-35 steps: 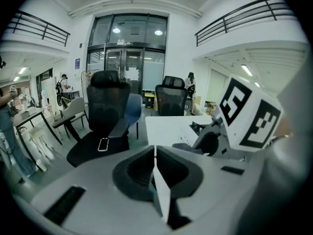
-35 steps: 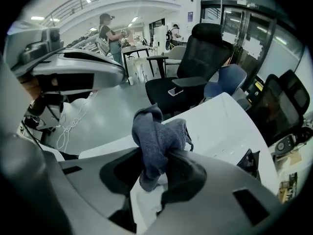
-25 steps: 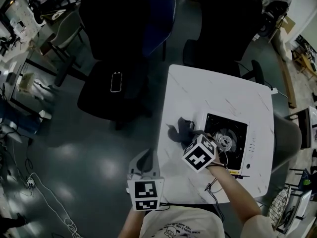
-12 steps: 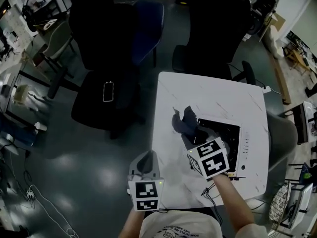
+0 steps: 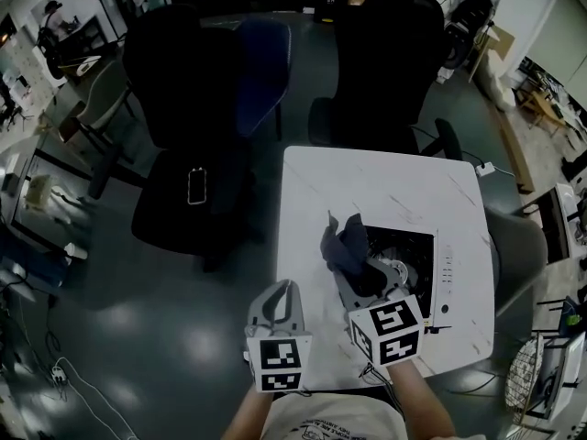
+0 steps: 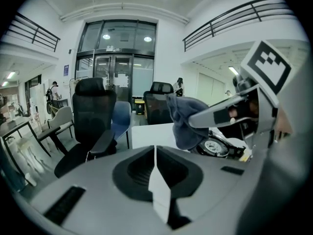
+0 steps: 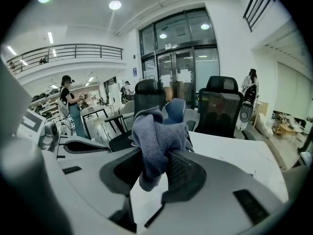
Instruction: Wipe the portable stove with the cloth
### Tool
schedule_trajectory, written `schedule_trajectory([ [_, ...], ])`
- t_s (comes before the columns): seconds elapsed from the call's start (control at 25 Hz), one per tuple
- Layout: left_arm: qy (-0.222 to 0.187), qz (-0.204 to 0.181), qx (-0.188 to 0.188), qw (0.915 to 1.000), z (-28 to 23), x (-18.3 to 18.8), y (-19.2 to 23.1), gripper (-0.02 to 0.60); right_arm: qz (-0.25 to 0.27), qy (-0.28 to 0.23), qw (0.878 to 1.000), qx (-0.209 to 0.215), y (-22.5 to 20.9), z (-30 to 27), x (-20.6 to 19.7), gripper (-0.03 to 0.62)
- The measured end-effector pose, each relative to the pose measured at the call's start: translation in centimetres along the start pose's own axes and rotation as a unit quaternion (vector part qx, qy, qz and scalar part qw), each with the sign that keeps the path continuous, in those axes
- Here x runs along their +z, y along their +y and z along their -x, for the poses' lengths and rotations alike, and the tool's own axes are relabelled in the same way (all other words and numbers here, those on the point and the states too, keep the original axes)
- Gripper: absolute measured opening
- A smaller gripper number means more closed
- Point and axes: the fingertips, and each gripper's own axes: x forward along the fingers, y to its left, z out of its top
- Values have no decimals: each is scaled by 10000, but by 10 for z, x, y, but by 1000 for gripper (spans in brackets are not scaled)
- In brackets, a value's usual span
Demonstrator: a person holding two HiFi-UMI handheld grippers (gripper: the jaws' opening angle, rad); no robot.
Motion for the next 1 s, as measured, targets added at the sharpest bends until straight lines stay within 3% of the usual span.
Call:
schedule_trajectory([
  [0.28, -76, -31, 65, 9999, 10, 10, -16, 22, -236, -372, 9990, -52, -4, 34, 0, 129],
  [1.0, -379, -39, 221, 9990, 48, 29, -58, 21, -268, -528, 9981, 152, 9, 89, -20, 129],
])
